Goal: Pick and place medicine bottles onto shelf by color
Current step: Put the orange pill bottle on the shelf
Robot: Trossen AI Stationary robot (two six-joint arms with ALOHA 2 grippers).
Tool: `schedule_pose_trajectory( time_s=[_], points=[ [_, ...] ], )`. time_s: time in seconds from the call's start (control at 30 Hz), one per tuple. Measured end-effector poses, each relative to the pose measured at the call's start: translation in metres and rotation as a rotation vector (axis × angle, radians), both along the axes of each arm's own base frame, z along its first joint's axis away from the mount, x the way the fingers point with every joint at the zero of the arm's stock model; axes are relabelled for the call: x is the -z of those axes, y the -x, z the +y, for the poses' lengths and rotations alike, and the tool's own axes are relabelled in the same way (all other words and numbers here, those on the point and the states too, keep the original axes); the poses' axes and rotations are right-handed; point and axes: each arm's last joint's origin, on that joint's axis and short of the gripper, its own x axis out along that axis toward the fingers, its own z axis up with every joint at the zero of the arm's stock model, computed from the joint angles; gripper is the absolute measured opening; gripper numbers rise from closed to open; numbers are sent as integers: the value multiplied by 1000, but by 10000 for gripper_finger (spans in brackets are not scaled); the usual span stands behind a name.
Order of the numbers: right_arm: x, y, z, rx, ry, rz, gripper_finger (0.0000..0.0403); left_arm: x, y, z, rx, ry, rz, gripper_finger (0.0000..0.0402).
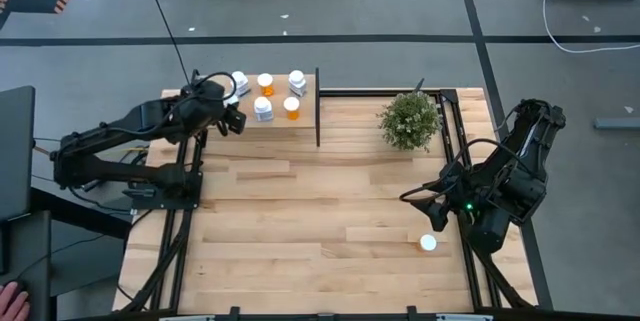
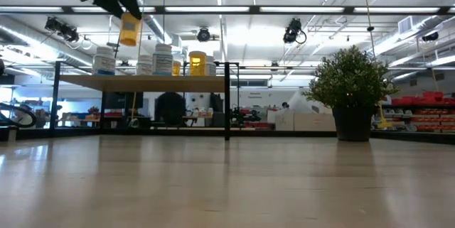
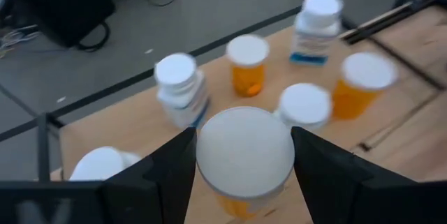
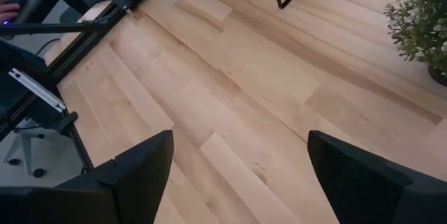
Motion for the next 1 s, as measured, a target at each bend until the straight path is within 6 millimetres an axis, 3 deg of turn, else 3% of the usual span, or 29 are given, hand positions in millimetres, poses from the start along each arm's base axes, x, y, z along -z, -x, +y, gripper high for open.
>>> schedule_pose_trajectory(
  time_s=[0.4,1.0],
  points=[
    [1,0,1,14,-39,15,337,52,-4,25,-133,48,-40,225],
    [1,1,1,13,-55,31,337,57,0,35,-168,53,-16,230]
  ],
)
